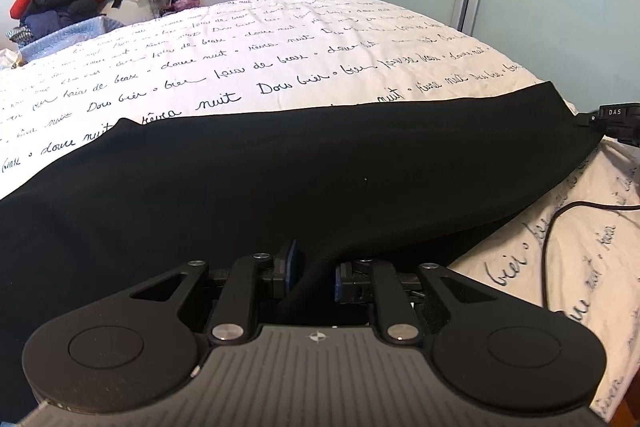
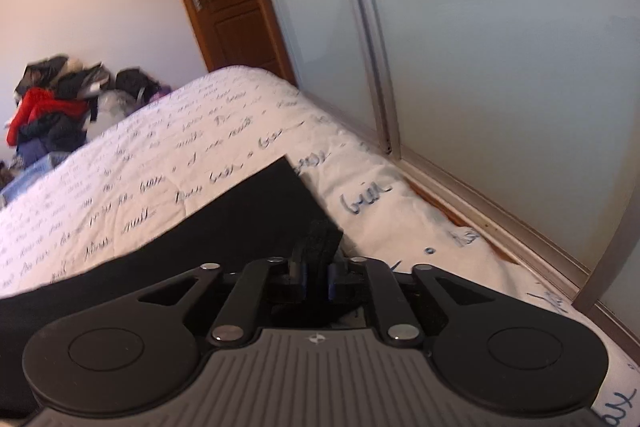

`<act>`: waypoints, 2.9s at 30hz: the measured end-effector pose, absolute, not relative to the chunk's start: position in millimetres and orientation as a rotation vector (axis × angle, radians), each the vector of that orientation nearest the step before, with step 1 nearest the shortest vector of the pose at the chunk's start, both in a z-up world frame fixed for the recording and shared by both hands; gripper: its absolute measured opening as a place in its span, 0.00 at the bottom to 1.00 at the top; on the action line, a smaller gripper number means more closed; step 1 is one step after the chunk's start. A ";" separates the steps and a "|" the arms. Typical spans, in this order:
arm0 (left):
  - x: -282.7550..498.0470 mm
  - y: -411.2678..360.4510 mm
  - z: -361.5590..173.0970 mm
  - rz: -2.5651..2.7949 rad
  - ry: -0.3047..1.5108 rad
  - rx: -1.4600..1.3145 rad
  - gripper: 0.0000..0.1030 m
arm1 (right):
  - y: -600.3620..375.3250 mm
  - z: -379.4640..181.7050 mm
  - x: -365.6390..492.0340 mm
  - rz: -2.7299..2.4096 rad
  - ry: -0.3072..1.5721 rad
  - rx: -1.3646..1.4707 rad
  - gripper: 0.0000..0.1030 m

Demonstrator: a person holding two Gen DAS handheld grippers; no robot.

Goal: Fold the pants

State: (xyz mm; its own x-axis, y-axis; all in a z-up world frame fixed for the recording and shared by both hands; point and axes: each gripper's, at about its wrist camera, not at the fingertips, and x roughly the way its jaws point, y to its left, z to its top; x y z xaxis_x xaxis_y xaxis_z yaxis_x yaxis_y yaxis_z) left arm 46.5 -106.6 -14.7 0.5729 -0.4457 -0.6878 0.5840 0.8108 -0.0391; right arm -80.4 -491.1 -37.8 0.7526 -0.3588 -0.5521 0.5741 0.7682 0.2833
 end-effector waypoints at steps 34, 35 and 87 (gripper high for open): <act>64.5 -117.4 -3.6 -0.604 0.752 0.176 0.50 | -433.7 1.2 -56.4 -0.362 0.548 0.170 0.69; 67.4 -121.9 -2.6 -0.604 0.751 0.176 0.50 | -429.7 2.8 -52.9 -0.316 0.559 0.168 0.69; 97.4 -216.6 -11.4 -0.487 0.681 0.313 0.80 | -444.3 -26.8 -91.8 -0.231 0.593 0.553 0.80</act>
State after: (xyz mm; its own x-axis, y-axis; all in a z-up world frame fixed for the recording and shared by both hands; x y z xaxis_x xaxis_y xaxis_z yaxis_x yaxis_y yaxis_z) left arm 97.4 -216.6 -11.4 0.6719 -0.3255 -0.6653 0.5247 0.8432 0.1174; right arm -91.8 -444.3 -26.8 0.8093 -0.0503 -0.5853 0.3593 0.8306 0.4255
